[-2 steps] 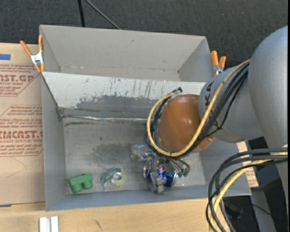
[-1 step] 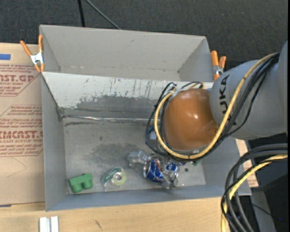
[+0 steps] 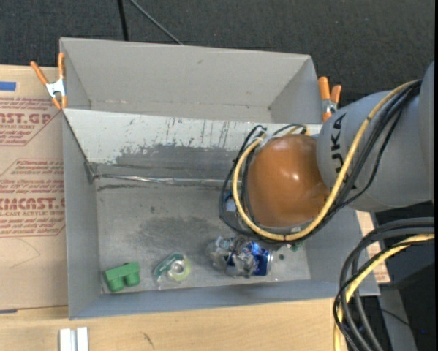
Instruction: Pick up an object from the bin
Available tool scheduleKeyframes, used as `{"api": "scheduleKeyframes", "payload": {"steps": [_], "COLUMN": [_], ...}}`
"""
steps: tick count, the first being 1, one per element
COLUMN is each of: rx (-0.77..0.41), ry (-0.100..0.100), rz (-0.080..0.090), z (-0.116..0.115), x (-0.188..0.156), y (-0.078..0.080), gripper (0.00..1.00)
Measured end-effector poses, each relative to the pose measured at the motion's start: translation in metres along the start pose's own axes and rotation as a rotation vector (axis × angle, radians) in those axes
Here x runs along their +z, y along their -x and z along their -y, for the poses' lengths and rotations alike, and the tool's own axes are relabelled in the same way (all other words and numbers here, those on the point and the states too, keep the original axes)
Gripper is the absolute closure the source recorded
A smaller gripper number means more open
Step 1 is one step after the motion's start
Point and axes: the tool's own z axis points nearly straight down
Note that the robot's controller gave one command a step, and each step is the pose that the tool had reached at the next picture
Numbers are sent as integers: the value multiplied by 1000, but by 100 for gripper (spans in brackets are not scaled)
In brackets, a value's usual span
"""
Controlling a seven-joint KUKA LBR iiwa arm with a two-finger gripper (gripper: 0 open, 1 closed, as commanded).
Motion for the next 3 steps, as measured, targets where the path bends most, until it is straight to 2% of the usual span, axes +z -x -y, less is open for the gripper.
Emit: {"api": "scheduleKeyframes", "payload": {"steps": [1,2,3], "rx": [-16,-15,-412], "ry": [-6,1,4], "rz": [5,-1,-4], "z": [-2,-3,1], "x": [-75,-71,13], "y": [22,21,1], "gripper": [100,0,0]}}
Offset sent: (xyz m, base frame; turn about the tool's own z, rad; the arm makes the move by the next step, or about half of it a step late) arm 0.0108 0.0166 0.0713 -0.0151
